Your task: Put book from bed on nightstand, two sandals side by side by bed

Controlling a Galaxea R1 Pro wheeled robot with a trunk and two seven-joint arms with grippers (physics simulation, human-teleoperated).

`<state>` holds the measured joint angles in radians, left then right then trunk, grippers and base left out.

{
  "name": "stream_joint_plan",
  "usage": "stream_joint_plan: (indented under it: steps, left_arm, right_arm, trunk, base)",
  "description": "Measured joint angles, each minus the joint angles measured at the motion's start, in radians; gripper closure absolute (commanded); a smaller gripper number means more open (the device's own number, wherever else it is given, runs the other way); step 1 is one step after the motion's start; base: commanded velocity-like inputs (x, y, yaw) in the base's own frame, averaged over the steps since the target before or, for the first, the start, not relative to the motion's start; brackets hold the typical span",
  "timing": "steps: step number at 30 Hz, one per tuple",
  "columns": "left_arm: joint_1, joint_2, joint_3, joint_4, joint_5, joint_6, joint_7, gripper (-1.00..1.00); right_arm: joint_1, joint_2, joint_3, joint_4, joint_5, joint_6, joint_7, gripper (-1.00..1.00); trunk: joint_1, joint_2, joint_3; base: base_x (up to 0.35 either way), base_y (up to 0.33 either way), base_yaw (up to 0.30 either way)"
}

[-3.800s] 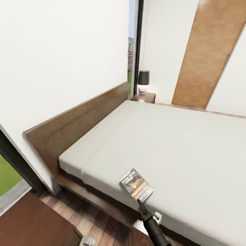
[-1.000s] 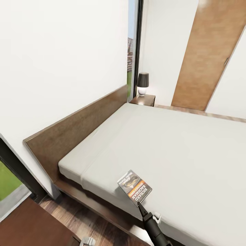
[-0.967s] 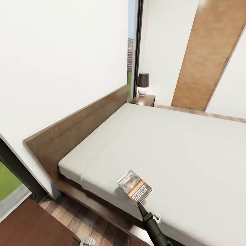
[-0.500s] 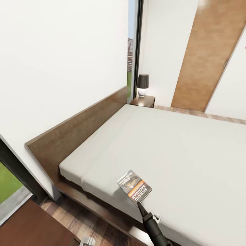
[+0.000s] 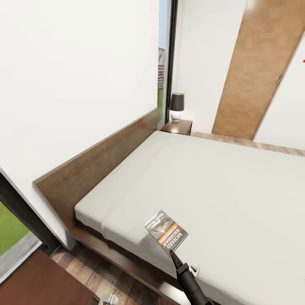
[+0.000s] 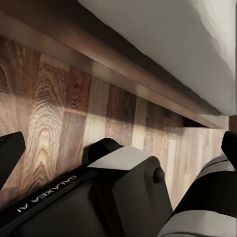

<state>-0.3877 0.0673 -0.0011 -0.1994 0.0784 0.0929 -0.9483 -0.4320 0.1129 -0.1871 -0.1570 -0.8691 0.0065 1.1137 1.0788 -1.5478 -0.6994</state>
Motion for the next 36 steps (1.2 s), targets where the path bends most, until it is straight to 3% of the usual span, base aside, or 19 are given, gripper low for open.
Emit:
stream_joint_plan:
  steps: [12, 15, 17, 18, 20, 21, 22, 24, 25, 26, 30, 32, 35, 36]
  left_arm:
    - [0.0, 0.0, 0.0, 0.0, 0.0, 0.0, -0.003, -1.0]
    - [0.0, 0.0, -0.001, 0.0, -0.001, 0.0, -0.003, -1.0]
    - [0.0, 0.0, -0.002, -0.002, -0.003, 0.001, -0.005, -1.0]
    - [0.0, 0.0, -0.002, -0.003, -0.003, 0.001, -0.006, -1.0]
    - [0.0, 0.0, -0.002, -0.006, -0.004, 0.003, -0.009, -1.0]
    - [0.0, 0.0, -0.001, -0.008, -0.003, 0.003, -0.011, -1.0]
    - [0.0, 0.0, 0.0, -0.009, -0.003, 0.004, -0.012, -1.0]
    - [0.0, 0.0, 0.0, -0.013, -0.002, 0.004, -0.013, -1.0]
    - [-0.001, 0.0, 0.002, -0.04, -0.001, 0.005, -0.014, -1.0]
    - [-0.001, 0.0, 0.001, -0.058, 0.0, 0.006, -0.014, -1.0]
    - [-0.001, -0.001, 0.001, -0.107, 0.0, 0.008, -0.015, -1.0]
    - [-0.001, 0.0, 0.001, -0.124, 0.001, 0.009, -0.036, -1.0]
    - [-0.001, 0.001, 0.001, -0.128, 0.001, 0.008, -0.111, -1.0]
    - [-0.001, 0.002, 0.001, -0.128, 0.002, 0.008, -0.145, -1.0]
  right_arm:
    - [0.0, -0.001, 0.006, -0.024, 0.01, 0.003, -0.001, 1.0]
    - [-0.001, -0.009, 0.001, -0.145, 0.024, 0.104, -0.001, 1.0]
    - [0.0, -0.041, -0.002, -0.217, 0.019, 0.208, -0.001, 1.0]
    - [0.0, -0.075, 0.008, -0.265, 0.02, 0.285, -0.002, 1.0]
    - [0.0, -0.165, -0.002, -0.347, 0.02, 0.432, -0.001, 1.0]
    - [0.0, -0.23, 0.004, -0.376, 0.026, 0.512, -0.001, 1.0]
    - [-0.001, -0.277, -0.004, -0.389, 0.017, 0.551, 0.0, 1.0]
    - [0.0, -0.328, 0.002, -0.398, 0.027, 0.58, 0.0, 1.0]
    - [0.0, -0.389, 0.003, -0.404, 0.027, 0.605, 0.001, 1.0]
    - [-0.001, -0.424, -0.004, -0.406, 0.017, 0.612, 0.002, 1.0]
    - [0.0, -0.473, 0.002, -0.406, 0.022, 0.617, 0.003, 1.0]
    - [0.0, -0.514, 0.007, -0.405, 0.024, 0.618, 0.002, 1.0]
    - [0.0, -0.534, 0.014, -0.403, 0.065, 0.618, 0.001, 1.0]
    - [0.0, -0.537, 0.015, -0.402, 0.101, 0.617, 0.001, 1.0]
  trunk:
    - [-0.046, 0.084, 0.038]
    - [-0.058, 0.105, 0.047]
    - [-0.065, 0.119, 0.053]
    - [-0.069, 0.126, 0.057]
    - [-0.077, 0.14, 0.063]
    - [-0.081, 0.147, 0.066]
    - [-0.084, 0.154, 0.069]
    - [-0.092, 0.168, 0.075]
    - [-0.096, 0.175, 0.078]
    - [-0.1, 0.182, 0.082]
    - [-0.115, 0.21, 0.094]
    - [-0.123, 0.224, 0.1]
    - [-0.134, 0.245, 0.11]
    - [-0.138, 0.252, 0.113]
  base:
    - [0.0, 0.0, 0.0]
    - [0.0, 0.0, 0.0]
    - [0.0, 0.0, 0.0]
    - [0.0, 0.0, 0.0]
    - [0.0, 0.0, 0.0]
    - [0.0, 0.0, 0.0]
    - [0.0, 0.0, 0.0]
    - [0.0, 0.0, 0.0]
    - [0.0, 0.0, 0.0]
    - [0.0, 0.0, 0.0]
    - [0.0, 0.0, 0.0]
    - [0.0, 0.0, 0.0]
    - [0.0, 0.0, 0.0]
    - [0.0, 0.0, 0.0]
